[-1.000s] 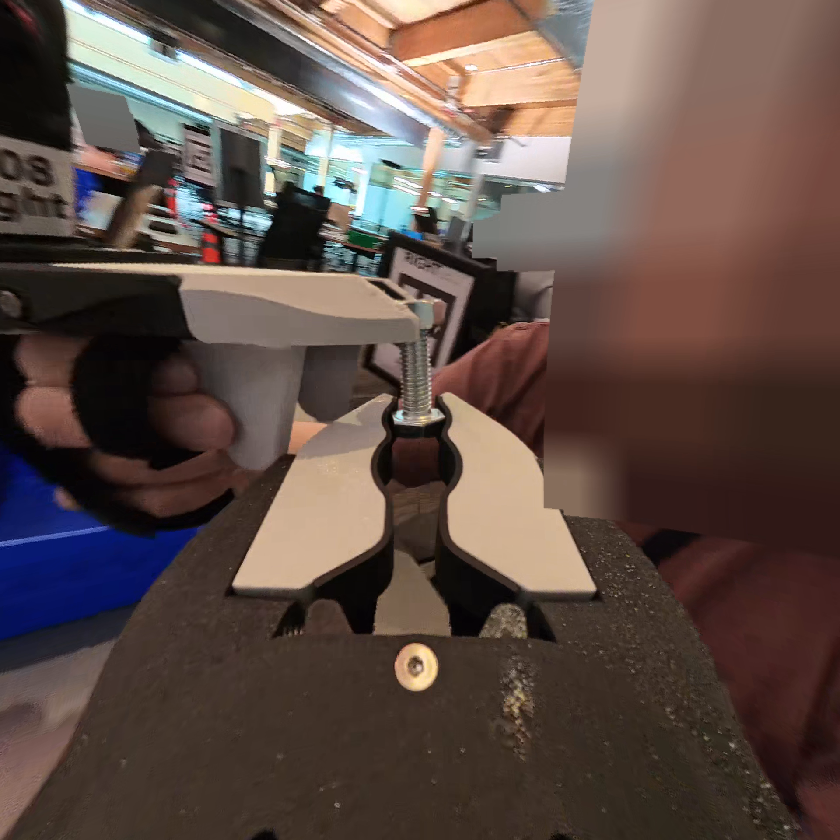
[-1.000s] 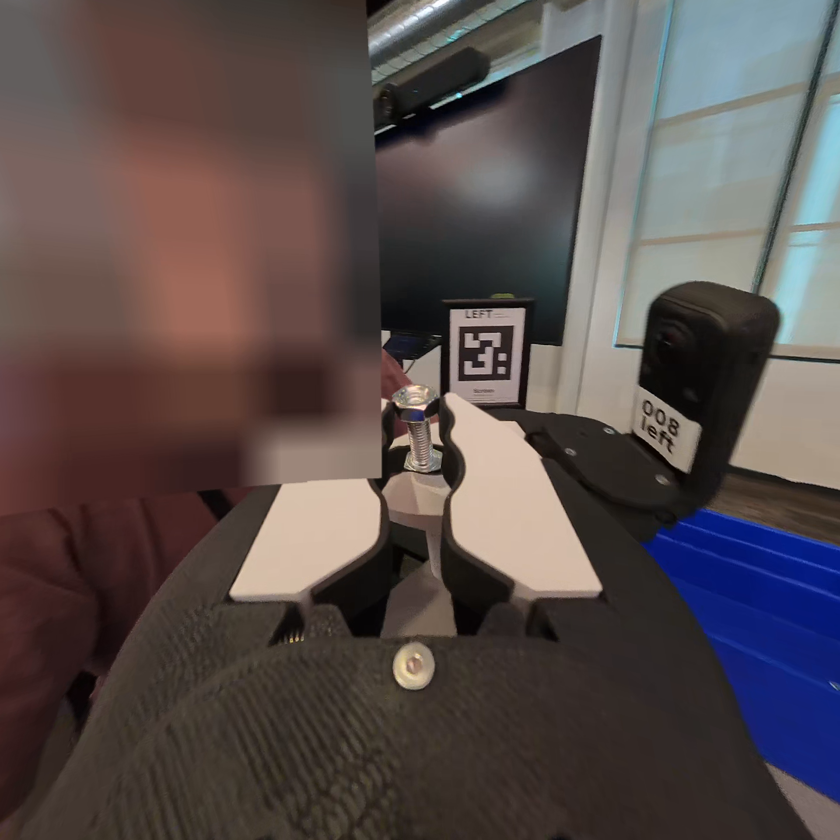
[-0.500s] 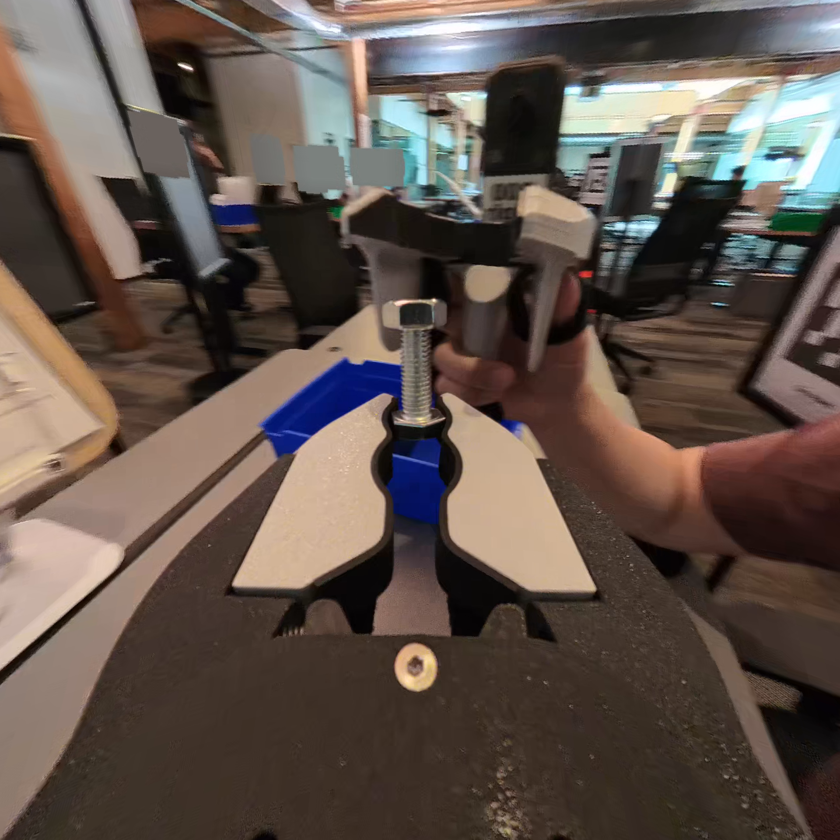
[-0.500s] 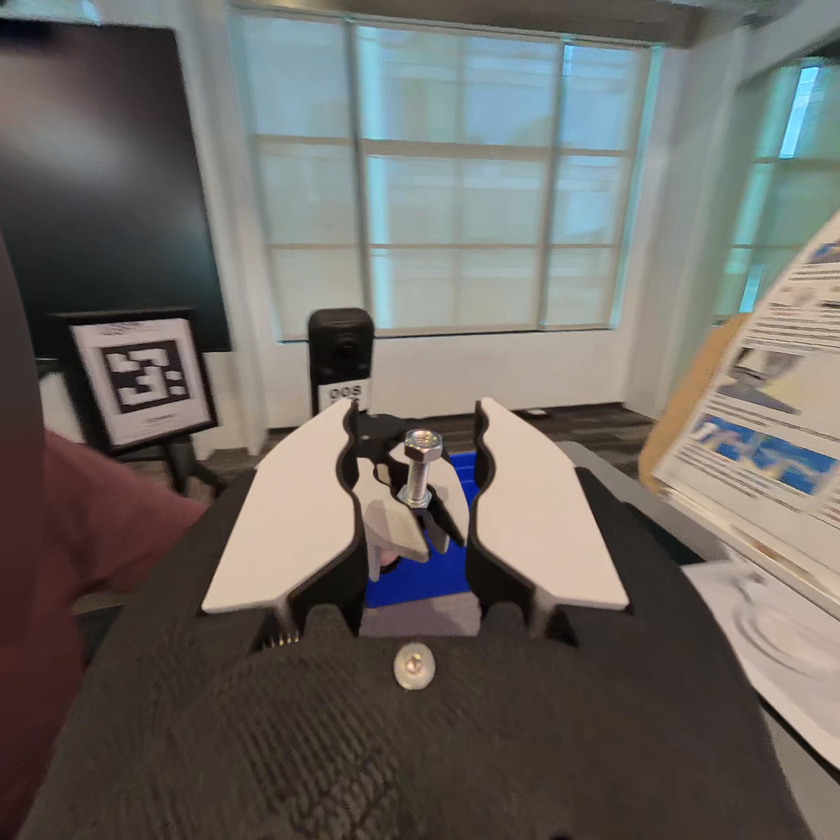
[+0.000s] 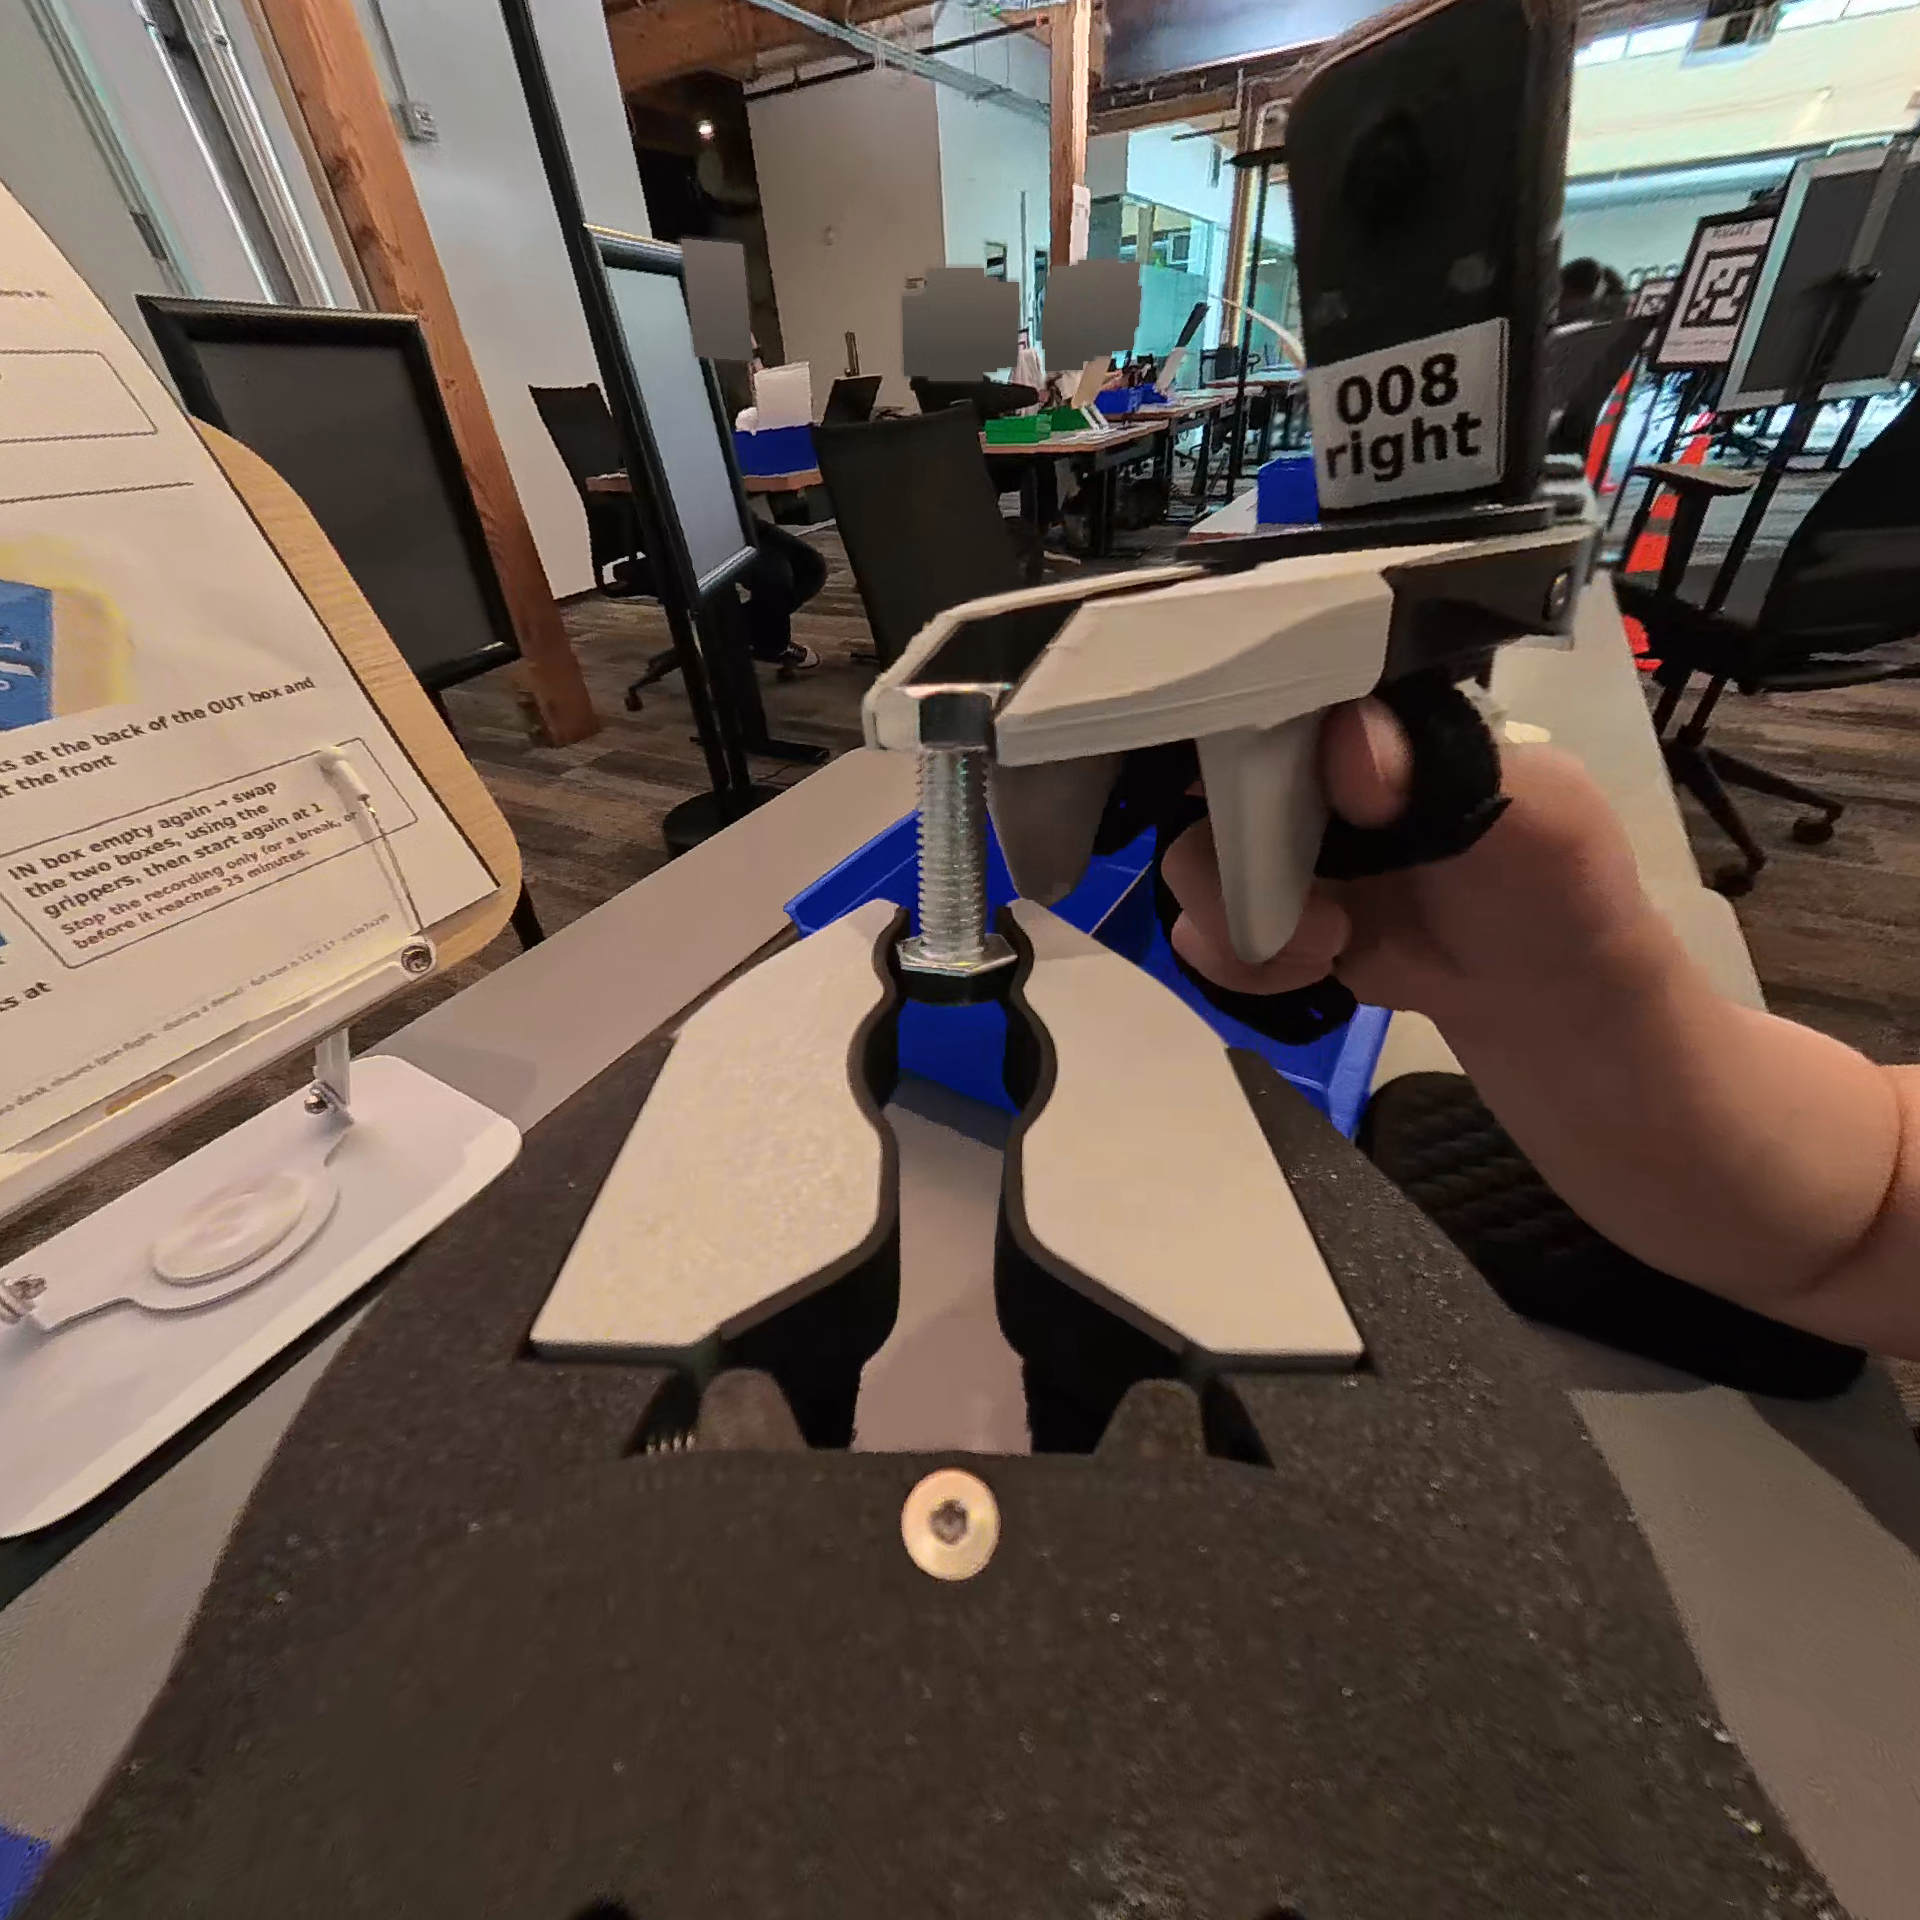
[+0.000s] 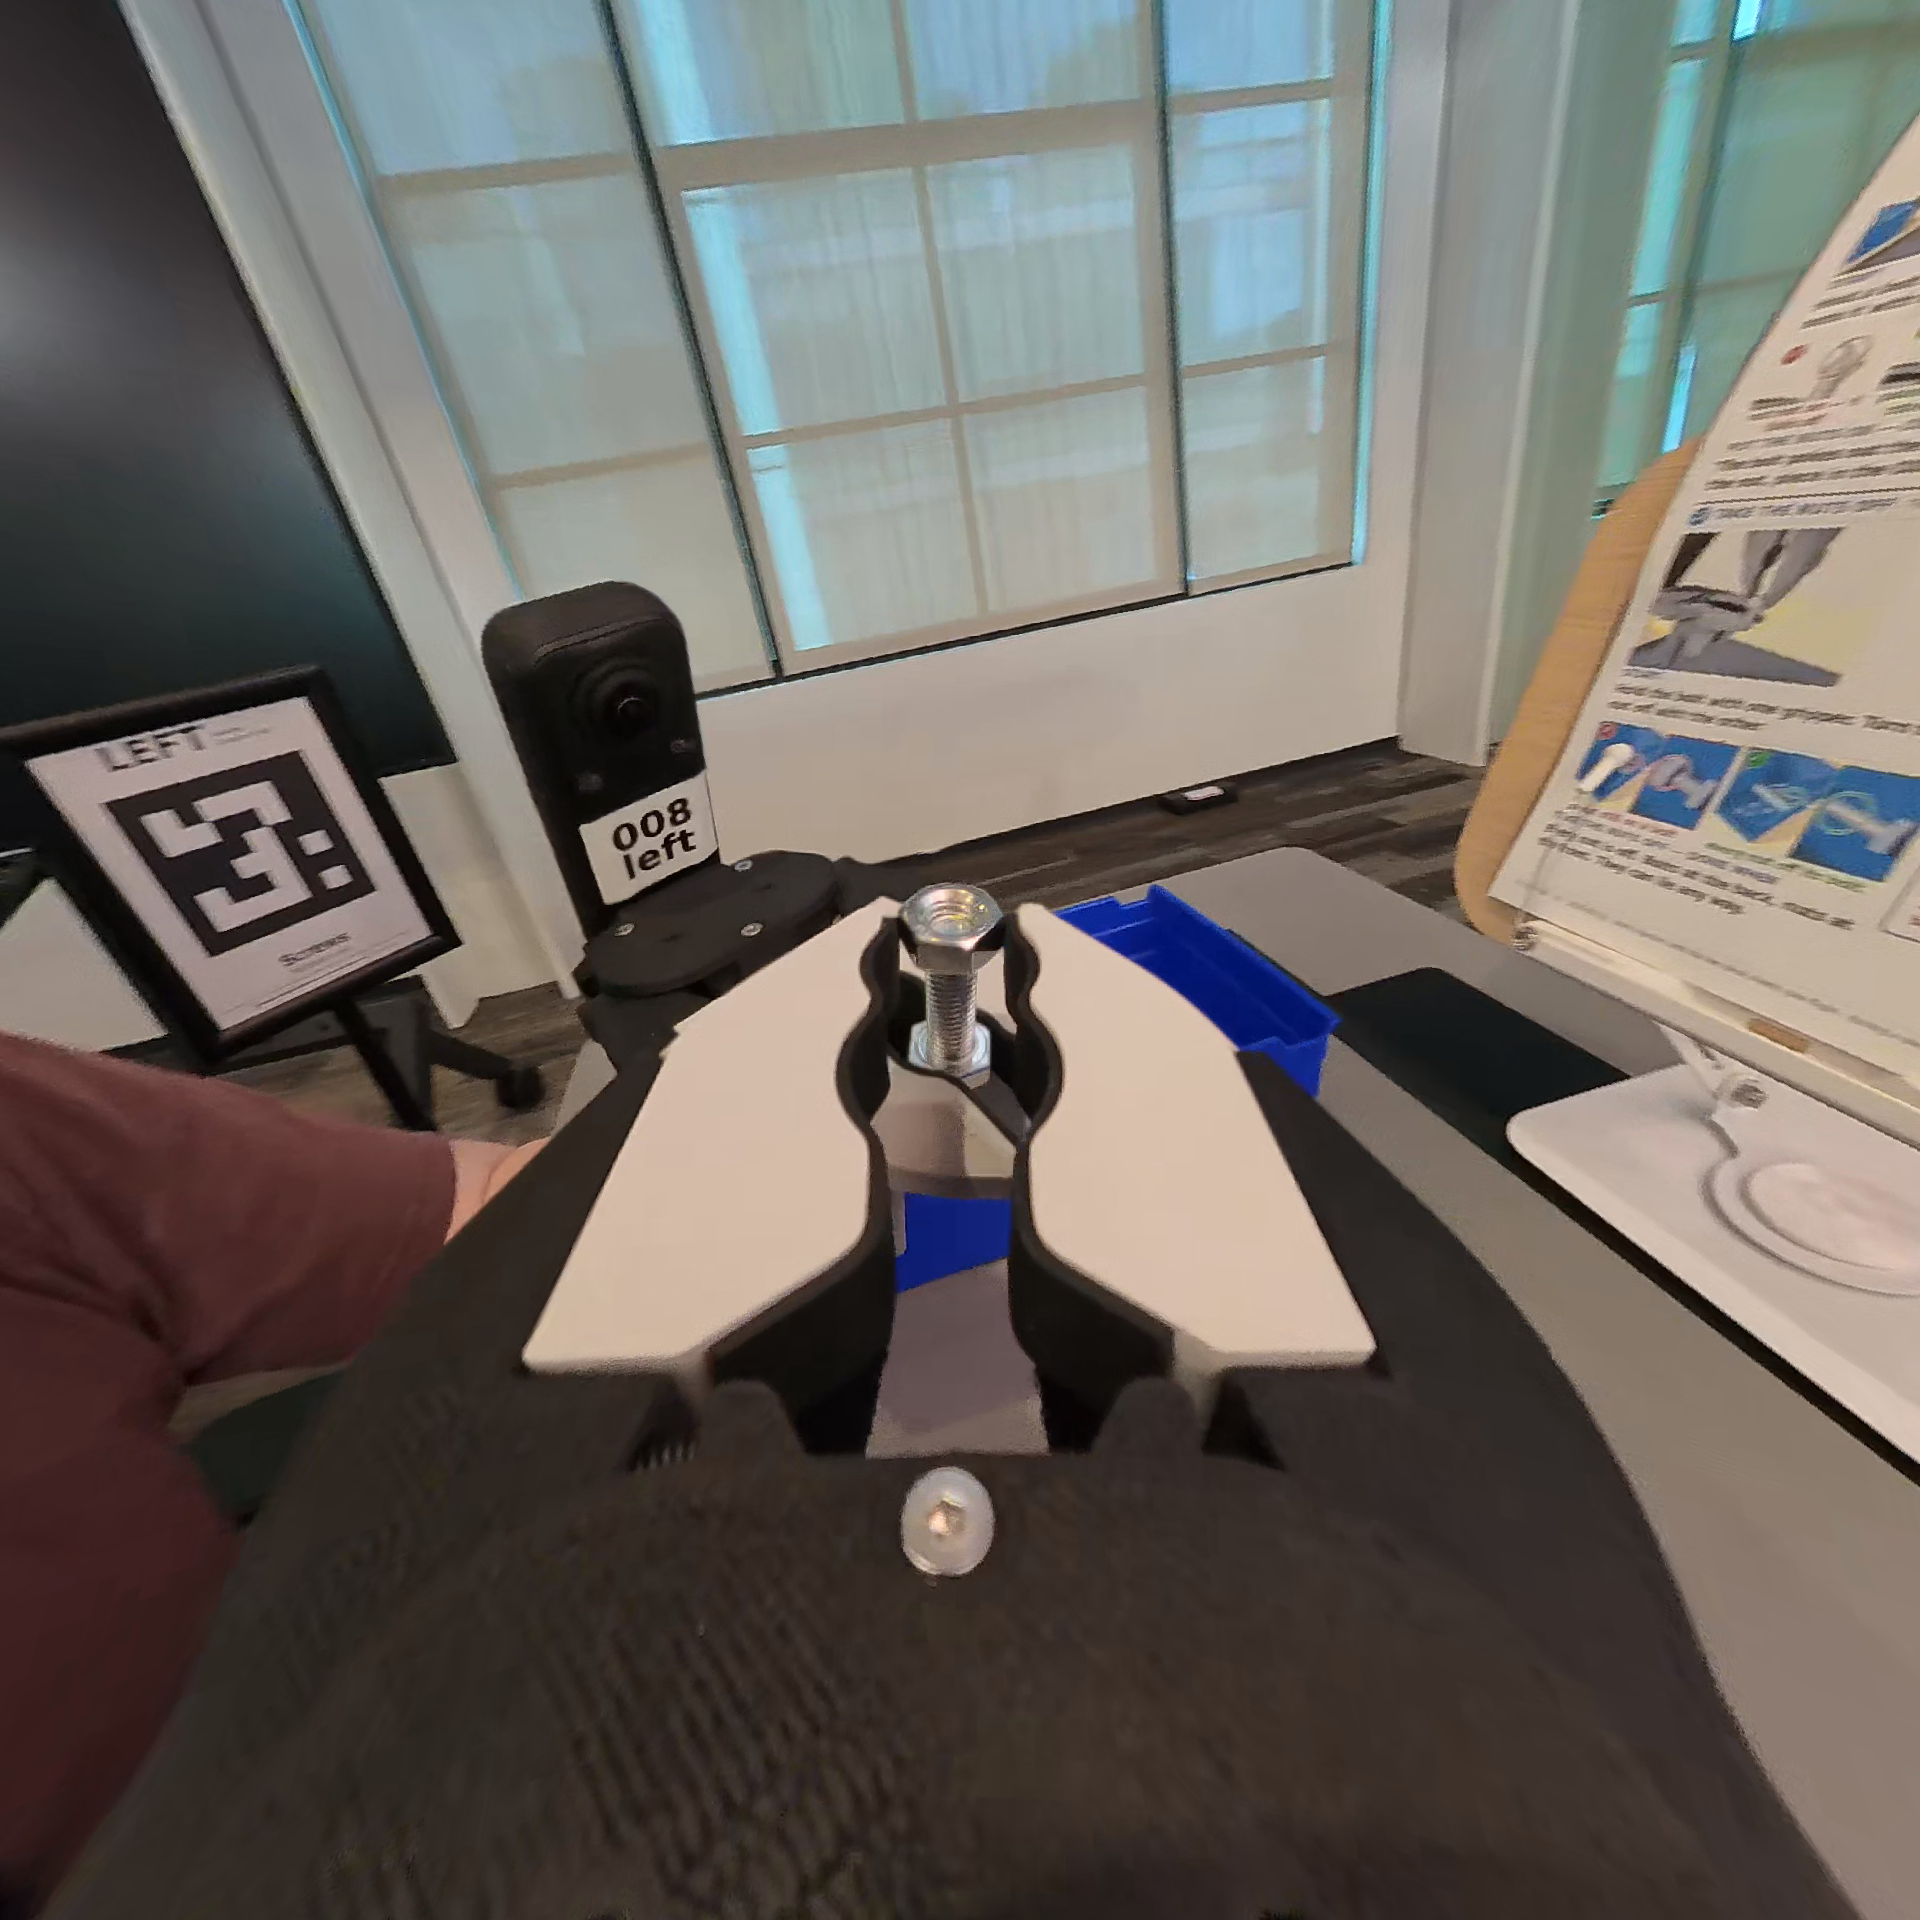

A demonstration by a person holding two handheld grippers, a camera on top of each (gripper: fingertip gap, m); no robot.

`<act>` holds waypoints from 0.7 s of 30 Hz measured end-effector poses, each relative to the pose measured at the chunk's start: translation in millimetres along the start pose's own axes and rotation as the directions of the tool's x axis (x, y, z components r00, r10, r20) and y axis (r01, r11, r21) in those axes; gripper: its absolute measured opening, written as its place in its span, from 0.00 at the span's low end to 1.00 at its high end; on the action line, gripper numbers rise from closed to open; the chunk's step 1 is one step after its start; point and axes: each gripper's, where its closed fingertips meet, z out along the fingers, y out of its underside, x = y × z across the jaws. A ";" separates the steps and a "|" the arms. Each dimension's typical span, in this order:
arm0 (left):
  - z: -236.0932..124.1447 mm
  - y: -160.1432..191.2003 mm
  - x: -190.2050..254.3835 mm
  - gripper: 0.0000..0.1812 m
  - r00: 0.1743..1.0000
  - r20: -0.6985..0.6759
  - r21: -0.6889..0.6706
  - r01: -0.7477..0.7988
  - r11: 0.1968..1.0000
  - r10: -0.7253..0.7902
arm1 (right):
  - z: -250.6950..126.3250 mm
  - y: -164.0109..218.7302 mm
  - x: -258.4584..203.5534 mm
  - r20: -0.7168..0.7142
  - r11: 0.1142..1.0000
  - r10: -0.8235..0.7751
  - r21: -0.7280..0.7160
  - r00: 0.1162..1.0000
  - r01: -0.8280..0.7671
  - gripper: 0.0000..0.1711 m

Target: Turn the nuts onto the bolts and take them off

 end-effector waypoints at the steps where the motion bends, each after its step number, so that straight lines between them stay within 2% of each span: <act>1: -0.3 0.5 -1.6 0.08 1.000 0.018 -0.008 -0.012 1.000 0.012 | -0.5 1.1 1.0 0.029 1.000 0.005 -0.005 1.000 -0.005 0.11; 5: -0.5 7.0 -12.3 0.08 0.983 0.143 -0.074 -0.110 0.991 0.120 | -0.2 5.8 6.4 0.151 0.996 0.078 0.020 0.986 -0.082 0.11; 8: -0.2 11.7 -18.8 0.08 0.972 0.180 -0.109 -0.132 0.985 0.150 | 0.2 9.2 11.3 0.184 0.994 0.092 0.033 0.979 -0.100 0.11; 18: 1.0 14.9 -16.6 0.08 0.975 0.158 -0.134 -0.138 0.981 0.159 | -3.3 11.1 8.1 0.222 0.999 0.013 0.028 0.975 -0.020 0.11; 20: 1.8 13.6 -8.0 0.08 0.989 0.086 -0.119 -0.111 0.987 0.121 | -6.9 8.7 0.4 0.274 0.999 -0.008 0.035 0.962 -0.001 0.11; 21: 2.2 11.0 1.9 0.08 0.997 0.004 -0.098 -0.078 0.992 0.079 | -10.3 6.3 -6.6 0.322 0.999 -0.020 0.045 0.947 0.006 0.11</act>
